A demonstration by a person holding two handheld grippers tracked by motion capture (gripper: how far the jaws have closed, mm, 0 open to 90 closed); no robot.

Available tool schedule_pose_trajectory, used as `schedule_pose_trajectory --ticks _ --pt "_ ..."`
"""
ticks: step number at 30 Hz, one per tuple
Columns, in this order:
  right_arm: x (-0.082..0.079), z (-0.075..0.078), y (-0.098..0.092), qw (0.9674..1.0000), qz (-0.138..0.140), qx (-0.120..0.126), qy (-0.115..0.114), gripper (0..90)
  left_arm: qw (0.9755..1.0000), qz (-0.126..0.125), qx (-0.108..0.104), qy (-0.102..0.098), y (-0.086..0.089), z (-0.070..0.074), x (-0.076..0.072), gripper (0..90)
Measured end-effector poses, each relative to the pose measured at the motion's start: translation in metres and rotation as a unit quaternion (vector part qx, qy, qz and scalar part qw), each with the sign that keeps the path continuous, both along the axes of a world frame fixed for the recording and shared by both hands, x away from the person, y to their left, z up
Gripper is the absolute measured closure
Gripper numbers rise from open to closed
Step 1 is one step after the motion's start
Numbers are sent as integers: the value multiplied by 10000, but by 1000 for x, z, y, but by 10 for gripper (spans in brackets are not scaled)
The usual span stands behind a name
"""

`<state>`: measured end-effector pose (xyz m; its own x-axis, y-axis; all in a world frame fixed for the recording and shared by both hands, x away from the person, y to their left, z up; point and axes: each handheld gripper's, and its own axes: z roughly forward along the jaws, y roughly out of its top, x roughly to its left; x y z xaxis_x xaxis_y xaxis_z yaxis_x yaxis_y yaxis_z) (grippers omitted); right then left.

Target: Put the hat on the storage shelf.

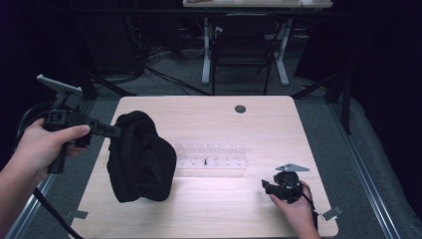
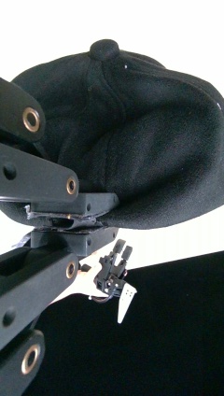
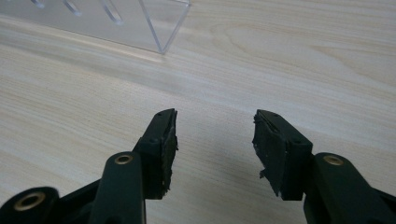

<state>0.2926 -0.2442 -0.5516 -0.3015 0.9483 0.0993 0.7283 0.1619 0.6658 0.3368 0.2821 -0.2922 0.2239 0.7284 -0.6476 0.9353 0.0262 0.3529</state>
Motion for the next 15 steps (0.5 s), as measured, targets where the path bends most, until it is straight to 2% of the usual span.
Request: schedule_pose_trajectory --ticks 15 --pt "1 0 -1 10000 6 41 0 487 9999 51 17 -120 -9 10 19 851"
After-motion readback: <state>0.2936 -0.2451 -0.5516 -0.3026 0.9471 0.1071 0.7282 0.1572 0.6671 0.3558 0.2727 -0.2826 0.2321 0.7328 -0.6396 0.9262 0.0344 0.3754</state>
